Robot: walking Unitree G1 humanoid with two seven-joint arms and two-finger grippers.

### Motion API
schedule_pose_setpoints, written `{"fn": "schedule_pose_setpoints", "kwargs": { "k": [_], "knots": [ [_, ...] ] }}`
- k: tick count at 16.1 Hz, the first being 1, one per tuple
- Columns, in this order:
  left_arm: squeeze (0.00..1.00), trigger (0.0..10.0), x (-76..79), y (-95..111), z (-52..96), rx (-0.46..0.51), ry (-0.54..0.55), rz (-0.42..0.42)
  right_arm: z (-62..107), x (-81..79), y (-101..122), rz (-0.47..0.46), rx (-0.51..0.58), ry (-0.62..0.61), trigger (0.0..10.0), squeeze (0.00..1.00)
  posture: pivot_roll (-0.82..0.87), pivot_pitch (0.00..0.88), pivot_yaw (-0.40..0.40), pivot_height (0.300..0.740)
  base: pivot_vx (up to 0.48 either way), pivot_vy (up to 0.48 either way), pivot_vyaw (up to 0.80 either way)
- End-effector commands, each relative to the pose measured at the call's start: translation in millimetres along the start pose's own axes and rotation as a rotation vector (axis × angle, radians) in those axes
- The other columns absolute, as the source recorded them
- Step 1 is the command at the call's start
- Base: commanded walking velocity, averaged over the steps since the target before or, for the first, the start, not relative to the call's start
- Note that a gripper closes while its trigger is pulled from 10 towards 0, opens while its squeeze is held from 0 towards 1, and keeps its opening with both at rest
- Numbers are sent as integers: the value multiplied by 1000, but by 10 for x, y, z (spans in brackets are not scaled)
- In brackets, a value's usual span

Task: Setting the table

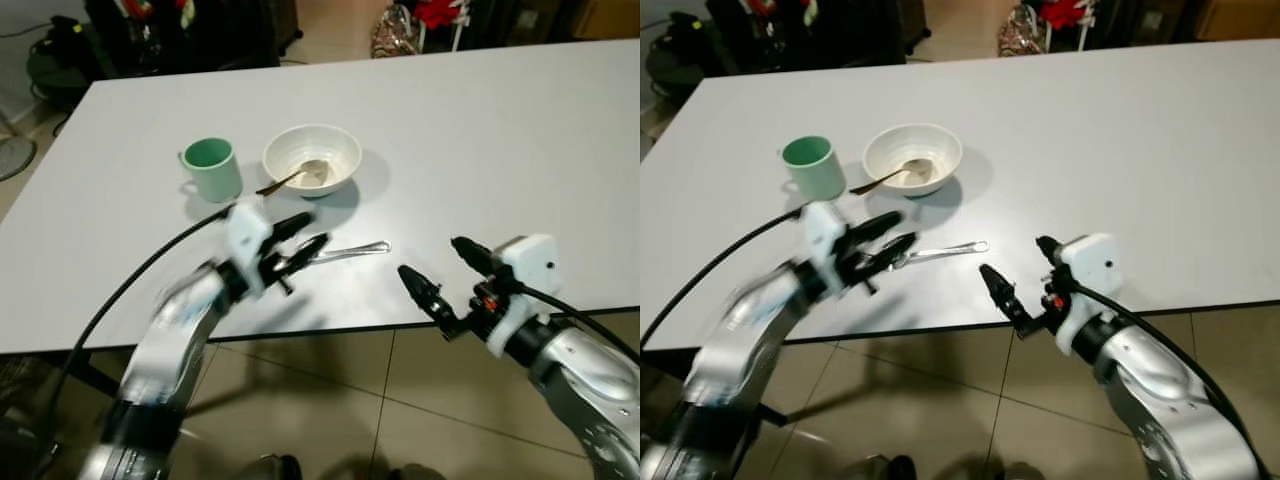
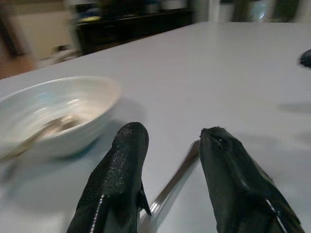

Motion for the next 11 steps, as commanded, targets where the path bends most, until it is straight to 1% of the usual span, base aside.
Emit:
{"fn": "schedule_pose_setpoints", "kwargs": {
  "k": [1,2,3,4,5,6,7,9,10,11],
  "knots": [
    [0,10000,-34,37,111,-23,110,-12,-34,43,27,4,27,-53,10000,0,-106,53,70,740,0,0,0],
    [0,10000,-22,26,172,-38,157,-11,-50,65,30,-5,35,-77,10000,0,-99,49,62,740,0,0,0],
    [0,10000,10,33,299,-53,289,-3,-75,32,6,-73,38,-40,10000,0,-92,47,56,740,0,0,0],
    [0,10000,56,77,414,-49,398,28,-83,30,-15,-114,46,-26,10000,0,-80,40,45,740,0,0,0],
    [0,10000,72,91,452,-48,425,31,-86,44,-25,-121,50,-35,10000,0,-80,40,45,740,0,0,0],
    [0,10000,120,139,569,-58,506,54,-101,53,-60,-126,59,-23,10000,0,-64,35,35,740,0,0,0],
    [0,10000,149,137,610,-81,529,81,-116,50,-62,-127,70,-16,10000,0,-55,32,29,740,0,0,0],
    [0,10000,181,103,675,-121,557,86,-172,98,-30,-54,110,-66,10000,0,-52,32,24,740,0,0,0],
    [0,10000,190,92,702,-144,570,71,-246,166,-76,22,80,-138,10000,0,-49,31,22,740,0,0,0],
    [0,10000,181,92,693,-153,559,58,-351,52,-129,18,51,10,10000,0,-49,33,23,740,0,0,0]
  ]
}}
Point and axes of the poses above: a point about 5 cm out from each wrist's last joint towards the gripper, its own z axis pointing back from the gripper into the wrist, its own y axis along the axis of the wrist's last joint, x = y × z, the point moved 3 cm from there along -z, pointing out of the wrist towards the gripper
